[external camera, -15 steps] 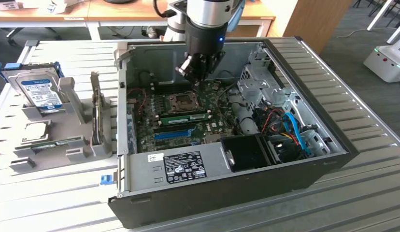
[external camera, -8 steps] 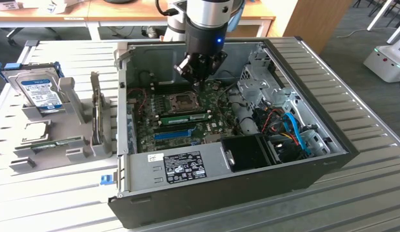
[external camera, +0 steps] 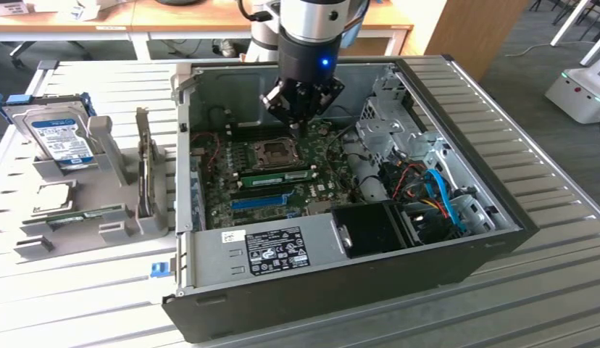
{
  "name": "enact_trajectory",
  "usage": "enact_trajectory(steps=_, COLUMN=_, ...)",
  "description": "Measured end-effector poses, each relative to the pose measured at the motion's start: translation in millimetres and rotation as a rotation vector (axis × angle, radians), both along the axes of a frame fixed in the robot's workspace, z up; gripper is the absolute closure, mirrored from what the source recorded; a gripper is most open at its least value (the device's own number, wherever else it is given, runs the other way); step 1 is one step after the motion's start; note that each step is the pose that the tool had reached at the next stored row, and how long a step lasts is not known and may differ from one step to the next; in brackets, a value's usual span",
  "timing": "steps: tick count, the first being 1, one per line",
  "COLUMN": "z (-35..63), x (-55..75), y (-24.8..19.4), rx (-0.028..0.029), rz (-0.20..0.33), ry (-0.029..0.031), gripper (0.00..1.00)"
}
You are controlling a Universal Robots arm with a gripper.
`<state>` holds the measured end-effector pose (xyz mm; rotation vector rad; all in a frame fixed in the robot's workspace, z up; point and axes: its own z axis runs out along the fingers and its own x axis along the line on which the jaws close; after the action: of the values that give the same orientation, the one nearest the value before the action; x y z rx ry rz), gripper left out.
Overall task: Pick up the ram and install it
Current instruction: 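Press down the ram until it locks into place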
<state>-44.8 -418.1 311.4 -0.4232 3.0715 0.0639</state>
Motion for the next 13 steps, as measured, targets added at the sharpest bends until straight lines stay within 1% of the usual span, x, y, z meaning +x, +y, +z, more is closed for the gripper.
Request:
enact_trajectory(steps=9, z=-0.9, x=0.0, y=0.0, rx=0.0001, rz=-0.154, ry=0.0000, gripper=0.89)
enact_trajectory(steps=10, z=-0.9, x=0.0, y=0.0, rx=0.0001, rz=-0.164, ry=0.0001, gripper=0.89)
enact_trajectory(steps=13, z=-0.9, x=0.0, y=0.0, rx=0.0000, rz=-0.168, ry=0.0000, gripper=0.89)
